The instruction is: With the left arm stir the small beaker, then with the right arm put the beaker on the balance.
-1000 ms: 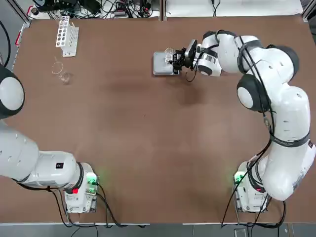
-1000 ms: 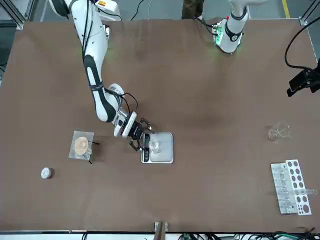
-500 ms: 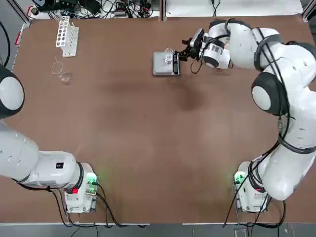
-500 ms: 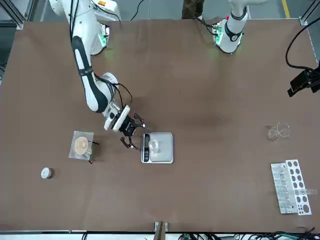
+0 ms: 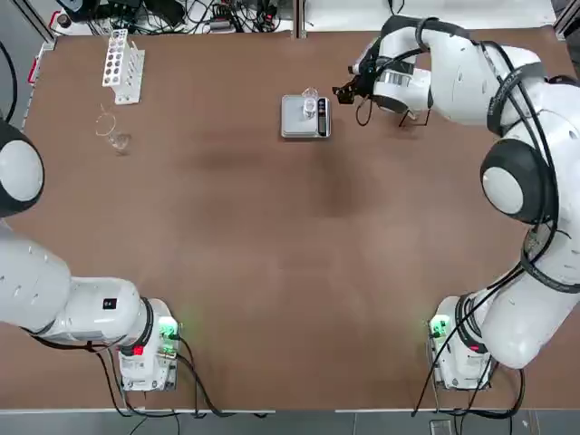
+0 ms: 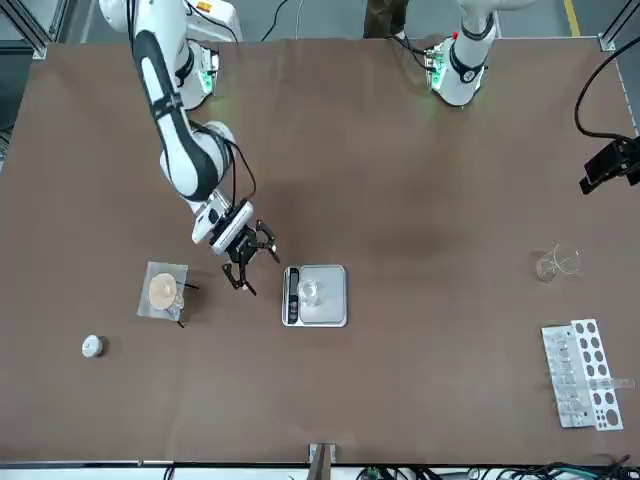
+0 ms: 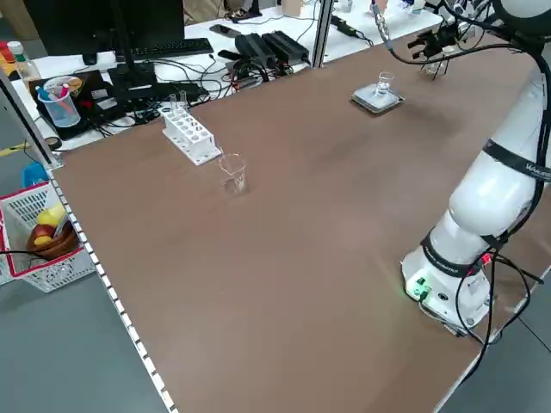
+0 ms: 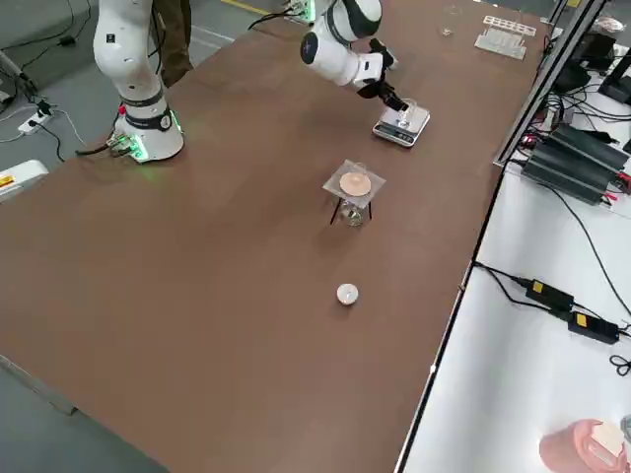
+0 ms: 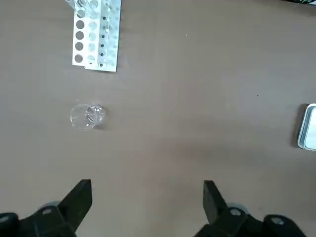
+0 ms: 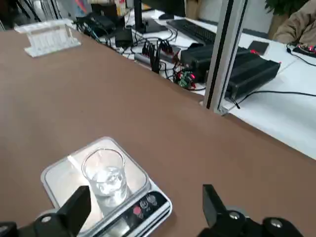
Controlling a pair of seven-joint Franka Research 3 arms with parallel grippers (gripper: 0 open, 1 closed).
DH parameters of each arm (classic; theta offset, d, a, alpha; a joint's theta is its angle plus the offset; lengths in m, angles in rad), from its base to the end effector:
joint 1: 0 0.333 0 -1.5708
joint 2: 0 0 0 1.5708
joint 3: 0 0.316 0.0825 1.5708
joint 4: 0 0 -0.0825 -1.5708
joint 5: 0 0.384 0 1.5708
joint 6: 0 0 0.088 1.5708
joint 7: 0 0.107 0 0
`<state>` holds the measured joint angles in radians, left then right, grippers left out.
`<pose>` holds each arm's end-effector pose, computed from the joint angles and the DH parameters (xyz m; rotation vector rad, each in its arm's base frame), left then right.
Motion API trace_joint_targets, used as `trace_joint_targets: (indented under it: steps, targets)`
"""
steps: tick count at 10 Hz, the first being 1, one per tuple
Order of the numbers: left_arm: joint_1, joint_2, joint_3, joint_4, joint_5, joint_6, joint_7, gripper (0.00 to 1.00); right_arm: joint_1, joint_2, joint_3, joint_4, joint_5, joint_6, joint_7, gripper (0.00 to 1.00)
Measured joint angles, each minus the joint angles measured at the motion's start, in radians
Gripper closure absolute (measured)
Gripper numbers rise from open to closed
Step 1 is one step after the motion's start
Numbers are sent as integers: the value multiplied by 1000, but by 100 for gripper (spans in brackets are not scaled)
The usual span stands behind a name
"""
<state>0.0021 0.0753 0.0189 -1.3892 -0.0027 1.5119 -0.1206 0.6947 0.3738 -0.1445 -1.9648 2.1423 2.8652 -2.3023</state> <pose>0.5720 0.0112 0.6620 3.1293 0.2214 0.0742 0.5315 0.2751 0.2846 -2.2910 -1.0367 -1.2209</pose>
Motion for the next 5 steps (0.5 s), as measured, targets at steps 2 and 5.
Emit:
trace_joint_targets:
  steps: [2, 5]
  targets:
    - [-1, 0, 0, 0, 0, 0, 0, 0, 7, -31, 10, -1, -125, 87, 89, 0]
    - [-1, -2, -1, 1, 0, 3, -3, 0, 1, -56, 6, -5, -316, 110, 109, 0]
